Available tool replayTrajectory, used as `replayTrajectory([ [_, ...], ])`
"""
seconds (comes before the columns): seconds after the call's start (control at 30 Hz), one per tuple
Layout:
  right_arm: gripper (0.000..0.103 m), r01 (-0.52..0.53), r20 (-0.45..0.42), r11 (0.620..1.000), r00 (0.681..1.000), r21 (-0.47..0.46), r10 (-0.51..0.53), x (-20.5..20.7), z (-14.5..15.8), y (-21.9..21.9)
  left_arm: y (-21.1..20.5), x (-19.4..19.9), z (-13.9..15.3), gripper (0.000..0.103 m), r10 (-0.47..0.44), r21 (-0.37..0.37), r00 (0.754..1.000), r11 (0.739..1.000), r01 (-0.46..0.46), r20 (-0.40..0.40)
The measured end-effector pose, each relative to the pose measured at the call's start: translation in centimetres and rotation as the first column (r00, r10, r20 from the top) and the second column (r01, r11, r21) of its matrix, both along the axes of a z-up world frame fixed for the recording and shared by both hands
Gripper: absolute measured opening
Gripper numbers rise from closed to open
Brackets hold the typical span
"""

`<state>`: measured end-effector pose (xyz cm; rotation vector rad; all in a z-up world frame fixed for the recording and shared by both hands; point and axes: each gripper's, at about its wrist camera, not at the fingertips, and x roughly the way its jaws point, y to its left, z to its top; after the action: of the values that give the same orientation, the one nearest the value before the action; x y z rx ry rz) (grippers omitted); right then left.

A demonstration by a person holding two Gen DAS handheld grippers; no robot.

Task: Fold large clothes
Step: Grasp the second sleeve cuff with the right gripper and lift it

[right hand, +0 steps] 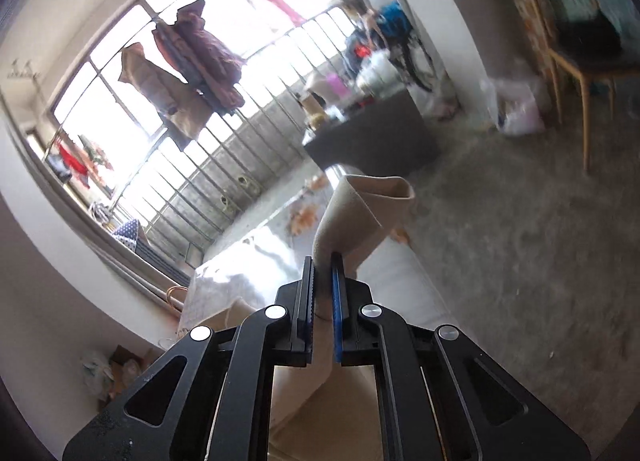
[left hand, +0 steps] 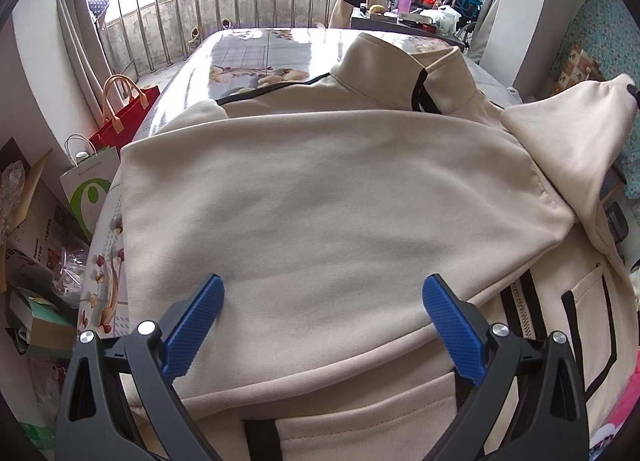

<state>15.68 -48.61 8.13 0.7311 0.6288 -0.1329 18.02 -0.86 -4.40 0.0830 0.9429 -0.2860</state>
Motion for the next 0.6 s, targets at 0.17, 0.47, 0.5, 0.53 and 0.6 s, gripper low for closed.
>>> replayTrajectory([
  [0.17,0.006,-0.139,0.113,0.952,0.978,-0.271,0.175,1.5,8.3,6.9,2.1,-1.1,2.1,0.081,0.018,-0.061,0.999,0.998,-0.016,0.043],
  [0.47,0.014,-0.583,0.065,0.765,0.782,-0.274,0.620,5.3,7.3,24.7,7.3,-4.7,4.5,0.055,0.028,-0.188,1.000,0.982,-0.025,0.013],
  [0.5,0.017,-0.653,0.046,0.725,0.735,-0.221,0.676,5.7,5.9,26.6,7.7,-5.1,4.4,0.055,0.020,-0.210,1.000,0.977,-0.020,-0.003],
  [0.53,0.034,-0.710,0.030,0.687,0.692,-0.155,0.721,5.9,4.4,28.3,8.2,-5.5,4.3,0.055,0.010,-0.235,1.000,0.972,-0.014,-0.018],
  [0.6,0.056,-0.782,-0.007,0.622,0.623,-0.041,0.782,5.9,1.6,30.4,8.8,-5.9,4.2,0.055,-0.002,-0.250,1.000,0.968,-0.005,-0.028],
])
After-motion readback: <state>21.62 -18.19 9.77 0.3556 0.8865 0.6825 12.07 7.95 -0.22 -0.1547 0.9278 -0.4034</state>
